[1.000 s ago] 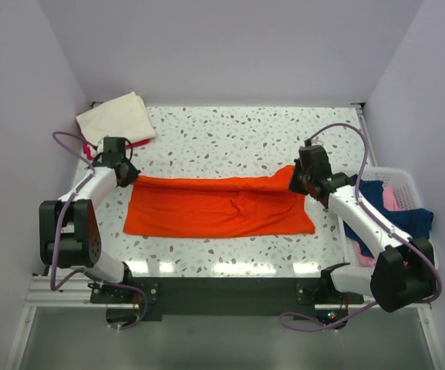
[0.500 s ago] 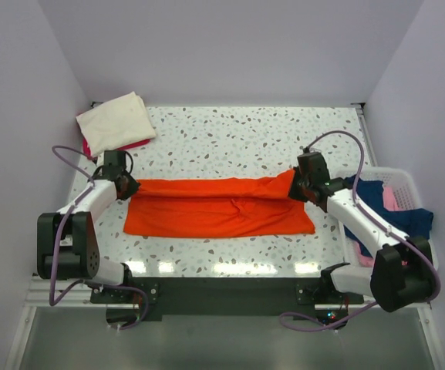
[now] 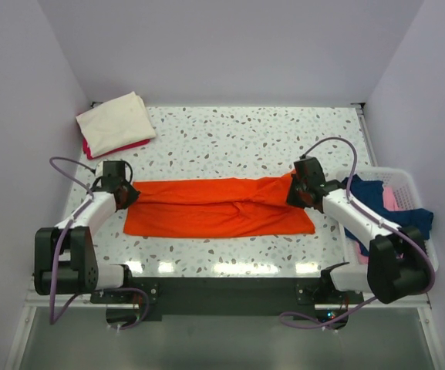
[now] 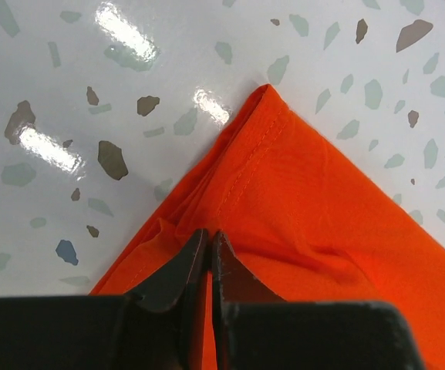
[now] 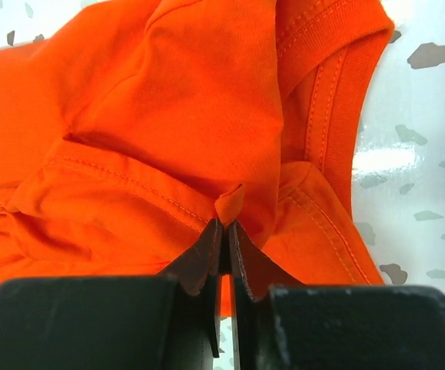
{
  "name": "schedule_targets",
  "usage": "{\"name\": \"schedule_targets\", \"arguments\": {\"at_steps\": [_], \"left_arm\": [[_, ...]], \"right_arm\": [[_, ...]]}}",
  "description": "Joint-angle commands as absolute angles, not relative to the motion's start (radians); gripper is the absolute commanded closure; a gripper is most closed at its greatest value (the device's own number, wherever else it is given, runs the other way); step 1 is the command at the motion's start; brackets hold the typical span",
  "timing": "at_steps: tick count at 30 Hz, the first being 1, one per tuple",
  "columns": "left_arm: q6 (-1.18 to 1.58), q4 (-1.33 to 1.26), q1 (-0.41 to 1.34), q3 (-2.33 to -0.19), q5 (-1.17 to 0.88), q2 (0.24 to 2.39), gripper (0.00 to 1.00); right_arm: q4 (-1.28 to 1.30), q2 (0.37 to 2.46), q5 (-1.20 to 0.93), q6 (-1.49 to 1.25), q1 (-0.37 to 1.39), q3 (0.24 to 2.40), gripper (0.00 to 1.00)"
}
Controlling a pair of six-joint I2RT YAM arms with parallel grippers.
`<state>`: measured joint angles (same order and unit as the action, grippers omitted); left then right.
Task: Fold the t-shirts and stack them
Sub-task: Fold the tshirt
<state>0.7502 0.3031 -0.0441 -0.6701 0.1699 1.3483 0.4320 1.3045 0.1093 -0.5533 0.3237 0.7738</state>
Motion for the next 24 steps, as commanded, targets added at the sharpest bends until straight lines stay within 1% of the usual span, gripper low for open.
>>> {"name": "schedule_targets", "arguments": {"at_steps": [1,2,3,4,5,6,7,8,11,14,17,21,24], "left_arm": [[0.773,0.239,-0.052,-0.643,0.183,1.289,0.89],[0.773,0.235,-0.052,-0.64,0.183,1.278,0.83],[0.775,0.236,-0.052,-0.638,0.181,1.27,0.8],[0.776,0.238,-0.052,-0.637,0.181,1.264,0.78],[0.778,0.238,-0.052,-0.635,0.183,1.246,0.75],[0.781,0.239,-0.054,-0.634,0.187,1.236,0.67],[0.782,0.25,-0.052,-0.637,0.192,1.226,0.62],[0.781,0.255,-0.052,-0.637,0.196,1.209,0.59],[0.769,0.255,-0.052,-0.643,0.187,1.19,0.56],[0.756,0.244,-0.043,-0.653,0.144,1.203,0.57],[0.762,0.216,-0.009,-0.658,0.133,1.232,0.59],[0.767,0.198,0.063,-0.693,0.132,1.299,0.61],[0.767,0.199,0.098,-0.718,0.144,1.348,0.61]], "right_arm": [[0.393,1.319,0.083,-0.575,0.328,0.758,0.93],[0.391,1.322,0.08,-0.577,0.328,0.755,0.9],[0.391,1.319,0.078,-0.577,0.328,0.755,0.87],[0.391,1.316,0.072,-0.575,0.33,0.753,0.79],[0.391,1.31,0.069,-0.575,0.33,0.752,0.76],[0.394,1.304,0.066,-0.574,0.328,0.752,0.72],[0.397,1.295,0.058,-0.569,0.328,0.753,0.66],[0.402,1.279,0.06,-0.568,0.328,0.756,0.64],[0.423,1.244,0.054,-0.557,0.328,0.775,0.55],[0.411,1.239,0.058,-0.545,0.328,0.793,0.5],[0.376,1.285,0.045,-0.526,0.33,0.839,0.49],[0.286,1.42,0.035,-0.512,0.328,0.883,0.49],[0.252,1.476,0.038,-0.499,0.348,0.931,0.48]]}}
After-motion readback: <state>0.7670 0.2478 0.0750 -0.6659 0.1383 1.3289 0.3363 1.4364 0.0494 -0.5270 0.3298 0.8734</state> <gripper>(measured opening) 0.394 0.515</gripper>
